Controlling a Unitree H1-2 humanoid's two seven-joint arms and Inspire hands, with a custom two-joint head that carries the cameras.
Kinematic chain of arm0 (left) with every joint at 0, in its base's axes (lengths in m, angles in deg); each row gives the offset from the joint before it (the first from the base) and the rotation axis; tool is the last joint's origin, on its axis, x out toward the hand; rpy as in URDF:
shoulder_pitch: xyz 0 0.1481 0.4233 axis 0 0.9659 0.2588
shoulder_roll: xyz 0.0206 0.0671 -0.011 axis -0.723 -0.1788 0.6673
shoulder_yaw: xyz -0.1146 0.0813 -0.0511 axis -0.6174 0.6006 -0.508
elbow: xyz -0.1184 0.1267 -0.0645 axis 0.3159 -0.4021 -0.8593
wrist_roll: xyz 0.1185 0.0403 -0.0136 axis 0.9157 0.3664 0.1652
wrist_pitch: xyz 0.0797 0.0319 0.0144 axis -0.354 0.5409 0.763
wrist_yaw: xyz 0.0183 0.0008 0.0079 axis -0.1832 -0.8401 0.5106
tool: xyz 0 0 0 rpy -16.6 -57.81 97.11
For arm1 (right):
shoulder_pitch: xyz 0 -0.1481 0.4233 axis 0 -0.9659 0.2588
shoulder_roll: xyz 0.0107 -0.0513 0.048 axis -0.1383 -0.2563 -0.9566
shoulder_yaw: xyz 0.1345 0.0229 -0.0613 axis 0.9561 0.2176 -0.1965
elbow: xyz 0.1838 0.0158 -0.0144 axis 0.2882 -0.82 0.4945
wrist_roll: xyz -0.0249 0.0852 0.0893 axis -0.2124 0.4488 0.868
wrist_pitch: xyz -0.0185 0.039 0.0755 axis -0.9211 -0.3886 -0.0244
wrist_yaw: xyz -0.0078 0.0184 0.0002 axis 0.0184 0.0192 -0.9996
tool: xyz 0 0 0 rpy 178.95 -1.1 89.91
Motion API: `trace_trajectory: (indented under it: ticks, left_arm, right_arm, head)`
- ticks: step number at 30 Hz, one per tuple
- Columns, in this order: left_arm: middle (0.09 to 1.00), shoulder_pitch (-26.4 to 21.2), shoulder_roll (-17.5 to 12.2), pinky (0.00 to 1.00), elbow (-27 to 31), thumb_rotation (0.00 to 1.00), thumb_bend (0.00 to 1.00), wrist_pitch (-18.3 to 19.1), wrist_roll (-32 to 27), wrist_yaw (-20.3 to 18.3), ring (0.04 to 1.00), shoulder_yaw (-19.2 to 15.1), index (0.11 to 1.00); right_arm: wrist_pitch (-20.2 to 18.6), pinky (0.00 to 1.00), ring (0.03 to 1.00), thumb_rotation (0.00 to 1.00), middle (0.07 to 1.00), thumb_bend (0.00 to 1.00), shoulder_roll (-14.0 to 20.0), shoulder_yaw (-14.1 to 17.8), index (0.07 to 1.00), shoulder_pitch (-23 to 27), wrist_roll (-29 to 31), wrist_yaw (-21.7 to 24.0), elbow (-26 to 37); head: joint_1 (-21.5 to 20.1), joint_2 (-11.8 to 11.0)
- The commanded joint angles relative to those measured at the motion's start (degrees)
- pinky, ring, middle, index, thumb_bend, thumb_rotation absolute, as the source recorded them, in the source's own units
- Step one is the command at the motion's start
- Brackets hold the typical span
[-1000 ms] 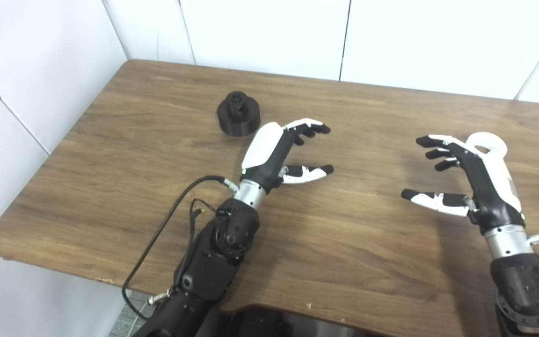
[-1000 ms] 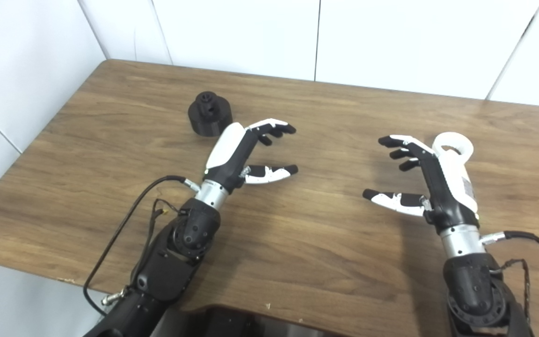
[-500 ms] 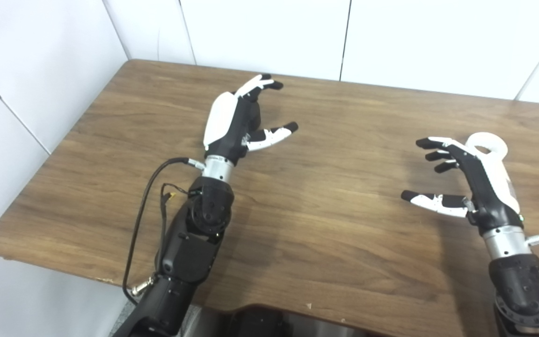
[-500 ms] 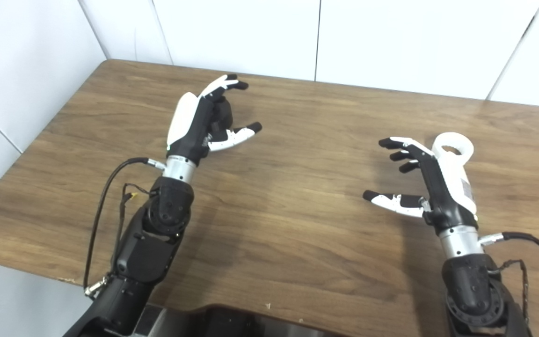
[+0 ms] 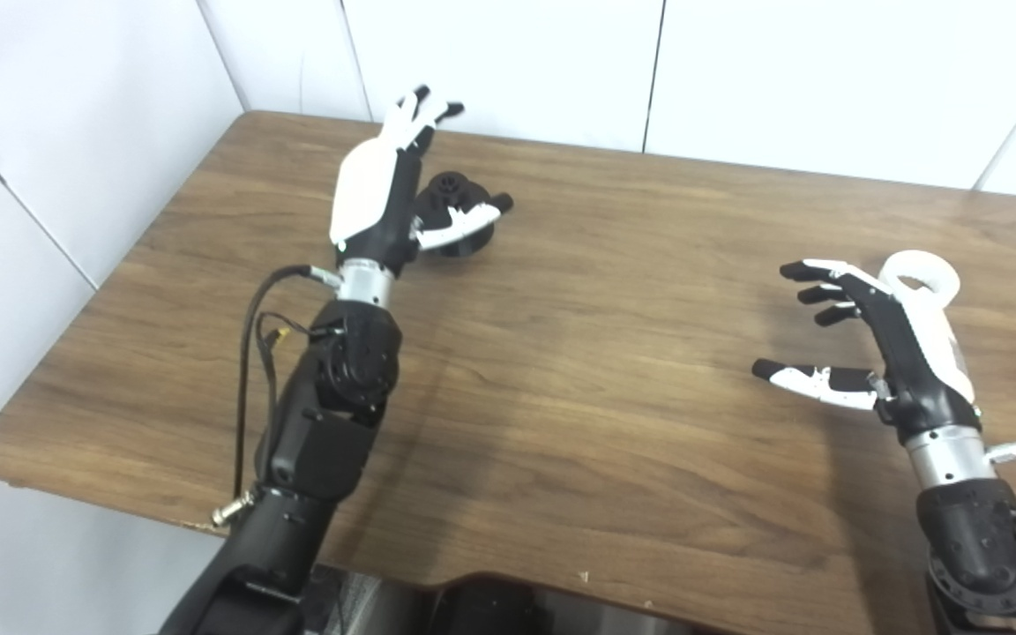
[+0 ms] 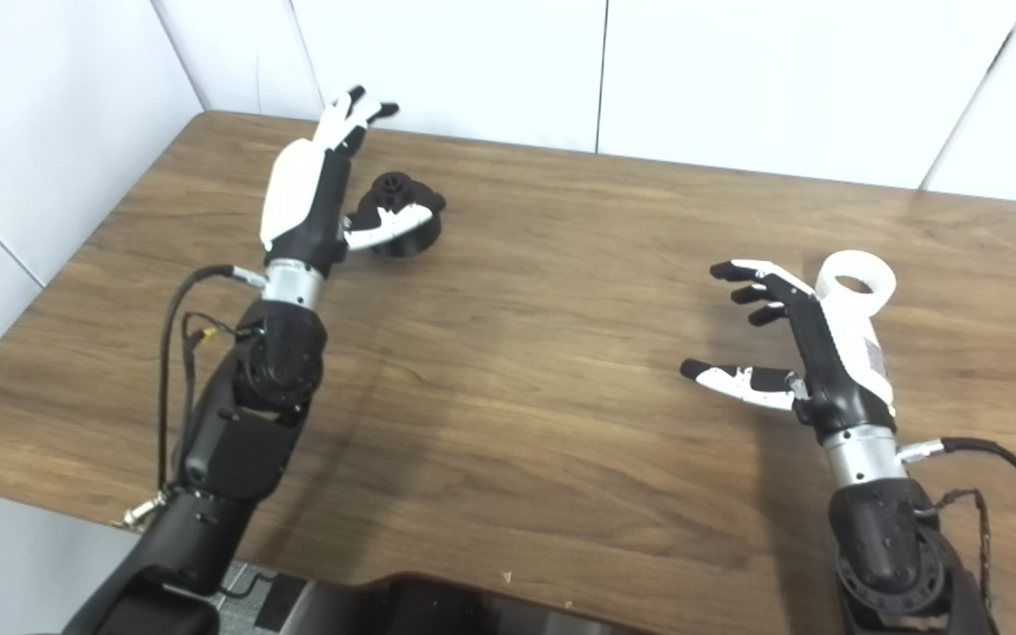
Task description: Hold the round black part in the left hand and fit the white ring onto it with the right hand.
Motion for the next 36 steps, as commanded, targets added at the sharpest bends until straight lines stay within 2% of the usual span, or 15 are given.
trace_trajectory:
  ticks: [1, 7, 11, 15, 19, 23, 26, 36]
  left_arm:
    - [1.0, -2.94, -2.39, 0.9, -0.13, 0.39, 0.8, -0.13, 1.3, 1.75, 1.0, -0.61, 0.861]
    - [1.0, -3.51, -4.82, 0.95, -3.01, 0.43, 0.8, -0.29, 1.77, 2.05, 1.0, -0.61, 0.867]
    - [1.0, -3.92, -5.65, 0.83, -5.29, 0.4, 0.8, -0.96, 1.39, 2.58, 0.999, -0.72, 0.87]
    - [0.991, -4.38, -6.21, 0.76, -7.32, 0.38, 0.81, -1.55, 1.13, 3.03, 0.965, -0.57, 0.882]
    - [0.997, -4.51, -6.74, 0.81, -8.27, 0.42, 0.84, -0.6, 1.29, 2.12, 0.98, 0.08, 0.884]
    - [1.0, -4.65, -7.55, 0.92, -9.07, 0.46, 0.87, 1.26, 2.09, 0.32, 0.999, 1.14, 0.901]
    - [1.0, -4.76, -7.97, 0.96, -9.33, 0.46, 0.89, 2.8, 2.27, -0.69, 1.0, 1.84, 0.908]
    - [1.0, -5.42, -9.26, 0.96, -12.52, 0.49, 0.97, 3.66, 1.79, -1.54, 1.0, 4.1, 0.904]
  right_arm:
    - [2.83, 0.6, 0.703, 0.13, 0.765, 0.75, -0.14, 0.36, 0.729, 2.32, 0.15, -1.42, 0.96]
    - [3.06, 0.6, 0.7, 0.13, 0.763, 0.75, -0.15, 0.46, 0.727, 2.38, 0.14, -1.62, 0.74]
    - [2.87, 0.6, 0.705, 0.12, 0.766, 0.75, -0.12, 0.59, 0.731, 2.34, 0.55, -1.39, 0.7]
    - [2.31, 0.6, 0.704, 0.12, 0.764, 0.76, -0.08, 0.53, 0.732, 2.33, 0.03, -1.32, 1.06]
    - [2.02, 0.59, 0.7, 0.13, 0.762, 0.75, -0.01, 0.61, 0.733, 2.21, -0.04, -1.19, 1.36]
    - [1.86, 0.59, 0.696, 0.13, 0.762, 0.76, -0.13, 0.74, 0.734, 2.07, 0.15, -1.16, 1.66]
    - [2.1, 0.59, 0.695, 0.12, 0.761, 0.76, -0.16, 0.77, 0.731, 2.05, 0.16, -1.29, 1.7]
    - [1.28, 0.59, 0.7, 0.13, 0.769, 0.76, 0.14, 1.07, 0.733, 1.96, 0.23, -0.81, 2.2]
  head:
    - [0.08, -0.02]
    - [0.16, -0.14]
    - [0.14, -0.14]
    - [-0.02, -0.05]
    - [-0.14, 0.0]
    - [-0.4, -0.04]
    - [-0.65, -0.08]
    - [-0.99, 0.0]
